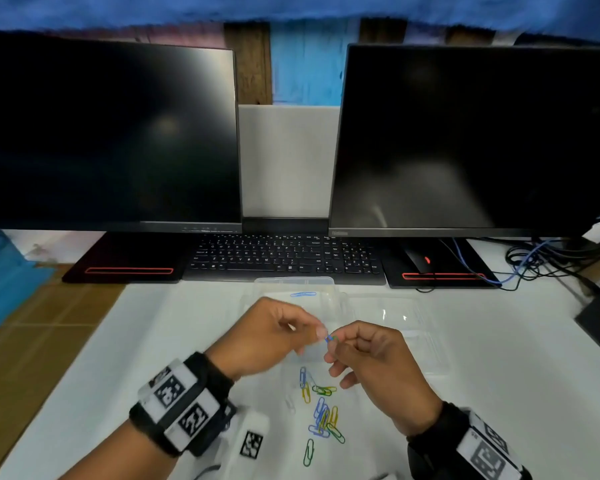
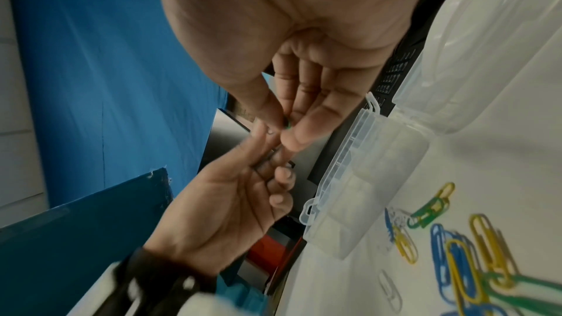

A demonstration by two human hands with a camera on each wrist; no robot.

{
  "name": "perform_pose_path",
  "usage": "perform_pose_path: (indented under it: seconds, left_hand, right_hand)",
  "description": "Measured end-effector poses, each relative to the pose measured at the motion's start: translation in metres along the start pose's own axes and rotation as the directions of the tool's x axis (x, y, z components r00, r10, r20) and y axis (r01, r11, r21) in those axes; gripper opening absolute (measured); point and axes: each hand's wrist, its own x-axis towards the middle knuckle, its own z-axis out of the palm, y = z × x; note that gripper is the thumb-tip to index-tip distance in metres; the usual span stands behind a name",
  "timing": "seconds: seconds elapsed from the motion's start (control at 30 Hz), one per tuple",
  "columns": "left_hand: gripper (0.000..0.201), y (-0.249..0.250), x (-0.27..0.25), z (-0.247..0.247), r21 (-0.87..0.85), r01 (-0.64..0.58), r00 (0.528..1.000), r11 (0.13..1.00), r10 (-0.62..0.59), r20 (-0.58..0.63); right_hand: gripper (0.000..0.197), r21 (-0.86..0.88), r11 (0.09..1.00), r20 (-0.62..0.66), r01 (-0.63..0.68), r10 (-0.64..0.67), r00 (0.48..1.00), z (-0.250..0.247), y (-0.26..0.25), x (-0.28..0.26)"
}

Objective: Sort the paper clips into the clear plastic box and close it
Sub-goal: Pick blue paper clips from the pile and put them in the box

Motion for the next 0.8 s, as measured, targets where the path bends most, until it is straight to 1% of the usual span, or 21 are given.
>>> perform_pose_path:
  seconds: [0.03, 0.17, 0.3, 0.33, 0.47, 0.6, 0.8]
  left_hand:
    - [0.007, -0.002, -0.009, 0.005, -0.028, -0.005, 1.0, 1.0, 0.005, 0.016]
    - [0.006, -0.011, -0.022, 0.009, -0.104, -0.015, 0.998, 0.994, 0.01, -0.055]
    - [0.013, -0.013, -0.029, 0.001, -0.148, 0.006, 0.998, 0.989, -0.014, -0.058]
    - [0.014, -0.013, -0.031, 0.0, -0.162, 0.007, 0.998, 0.987, -0.017, -0.058]
    - [0.011, -0.012, -0.032, -0.002, -0.195, -0.02, 0.994, 0.981, -0.002, -0.111]
    - [0.005, -0.012, -0.03, 0.001, -0.279, -0.033, 0.986, 0.96, -0.013, -0.164]
    - [0.007, -0.016, -0.029, 0.01, -0.26, -0.083, 0.982, 0.962, 0.035, -0.186]
  right_hand:
    - [0.009, -0.005, 1.0, 0.006, -0.003, 0.003, 1.0, 0.001, 0.0, -0.001]
    - [0.005, 0.005, 1.0, 0.021, -0.002, 0.002, 1.0, 0.007, 0.001, -0.005]
    - [0.018, 0.088, 0.996, 0.041, 0.018, -0.022, 0.999, 0.009, -0.005, -0.009]
    - [0.018, 0.099, 0.995, 0.046, 0.025, -0.029, 0.999, 0.009, -0.006, -0.009]
    - [0.009, 0.098, 0.995, 0.061, 0.037, -0.043, 0.997, 0.011, -0.006, -0.009]
    - [0.008, 0.101, 0.995, 0.079, 0.024, -0.032, 0.996, 0.013, -0.005, -0.011]
    - [0.008, 0.174, 0.985, 0.052, -0.008, -0.002, 0.999, 0.009, -0.005, -0.009]
